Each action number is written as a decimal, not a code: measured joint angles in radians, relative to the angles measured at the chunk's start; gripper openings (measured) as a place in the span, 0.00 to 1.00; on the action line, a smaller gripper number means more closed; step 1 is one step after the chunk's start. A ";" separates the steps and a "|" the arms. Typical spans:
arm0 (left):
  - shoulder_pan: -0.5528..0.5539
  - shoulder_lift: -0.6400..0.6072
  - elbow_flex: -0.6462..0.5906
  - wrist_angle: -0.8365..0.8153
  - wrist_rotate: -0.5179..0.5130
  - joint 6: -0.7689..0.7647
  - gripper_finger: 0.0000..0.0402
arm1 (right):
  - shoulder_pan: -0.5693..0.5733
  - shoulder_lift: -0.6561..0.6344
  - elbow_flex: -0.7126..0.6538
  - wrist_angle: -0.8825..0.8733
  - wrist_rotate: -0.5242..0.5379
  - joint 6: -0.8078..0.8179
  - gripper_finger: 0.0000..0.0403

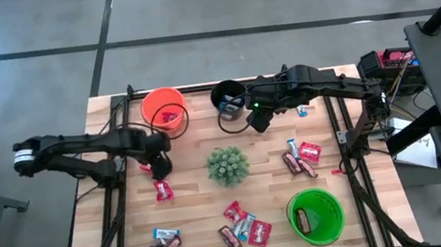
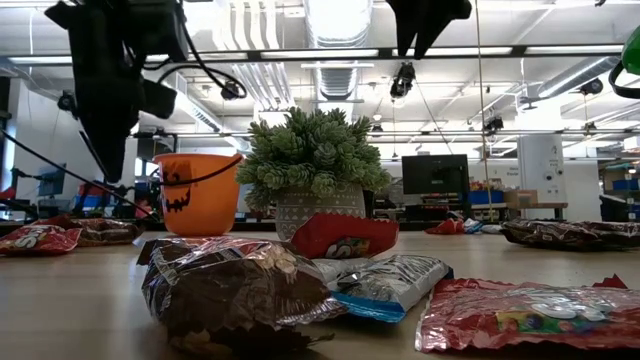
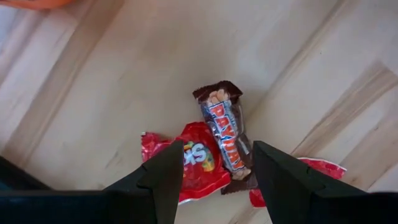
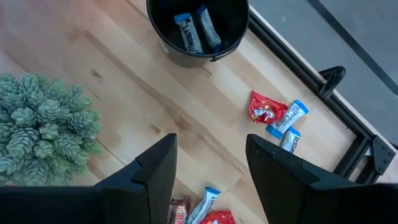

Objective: Organize candy in baskets
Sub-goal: Put the brown chocolate bar into the green bucket

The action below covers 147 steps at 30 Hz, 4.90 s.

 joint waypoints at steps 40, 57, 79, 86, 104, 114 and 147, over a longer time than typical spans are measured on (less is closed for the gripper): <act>-0.092 0.256 -0.071 0.186 0.038 0.072 0.25 | 0.000 0.000 0.000 0.000 -0.003 -0.012 0.46; -0.092 0.238 -0.035 0.155 0.034 0.129 0.00 | 0.000 0.000 0.000 0.000 -0.002 -0.023 0.46; -0.039 0.178 0.427 -0.062 -0.032 0.484 0.00 | 0.000 -0.114 -0.001 -0.005 0.035 -0.047 0.46; 0.076 0.174 0.550 -0.052 -0.030 0.634 0.00 | -0.021 -0.167 -0.001 -0.005 0.106 -0.036 0.46; 0.398 0.343 0.782 0.099 0.172 0.926 0.00 | -0.224 -0.169 -0.053 -0.005 0.159 -0.126 0.46; 0.421 0.504 1.005 0.031 0.216 1.036 0.00 | -0.292 -0.169 -0.053 -0.003 0.157 -0.150 0.46; 0.416 0.448 1.083 0.169 0.601 0.997 0.00 | -0.290 -0.165 -0.172 0.891 -0.583 -0.412 0.46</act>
